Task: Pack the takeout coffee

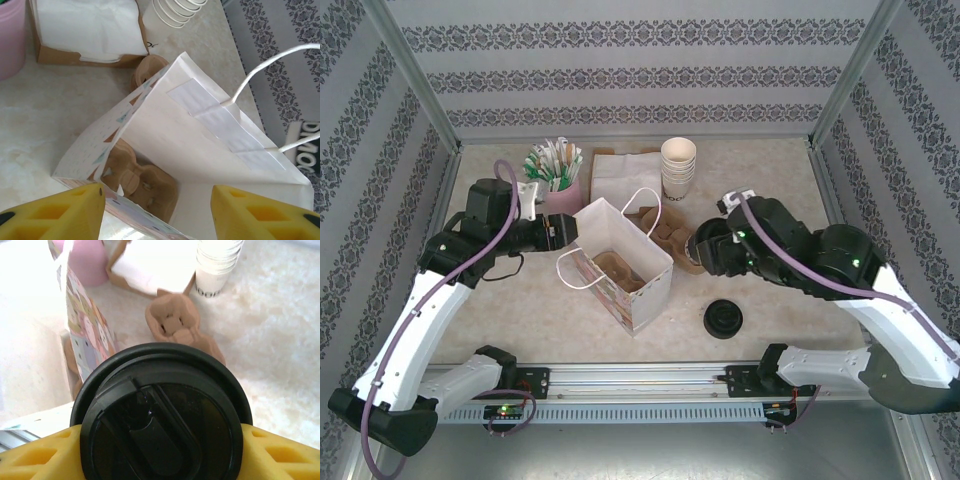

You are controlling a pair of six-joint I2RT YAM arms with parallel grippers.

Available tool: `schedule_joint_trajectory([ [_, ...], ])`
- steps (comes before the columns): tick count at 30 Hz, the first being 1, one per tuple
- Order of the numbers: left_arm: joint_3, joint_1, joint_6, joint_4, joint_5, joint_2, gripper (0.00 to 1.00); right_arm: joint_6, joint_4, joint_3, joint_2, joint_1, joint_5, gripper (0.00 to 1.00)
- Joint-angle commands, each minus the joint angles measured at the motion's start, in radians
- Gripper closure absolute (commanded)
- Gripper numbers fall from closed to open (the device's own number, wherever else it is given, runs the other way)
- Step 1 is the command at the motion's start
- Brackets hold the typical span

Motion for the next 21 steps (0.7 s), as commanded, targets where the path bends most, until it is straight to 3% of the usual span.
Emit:
schedule_joint_trajectory([
  [1, -0.007, -0.02, -0.024, 0.025, 0.02, -0.017, 0.42, -0.066, -0.023, 0.089, 0.012, -0.011, 0.043, 0.38],
  [7, -0.014, -0.044, -0.043, 0.03, 0.022, -0.021, 0.42, -0.115, 0.016, 0.208, 0.054, -0.011, 0.026, 0.38],
  [13, -0.023, -0.083, -0.063, 0.036, 0.019, -0.017, 0.42, -0.13, 0.082, 0.277, 0.116, -0.005, -0.074, 0.39],
  [21, -0.058, -0.136, -0.107, 0.051, -0.004, -0.039, 0.42, -0.14, 0.121, 0.362, 0.204, 0.07, -0.1, 0.4],
])
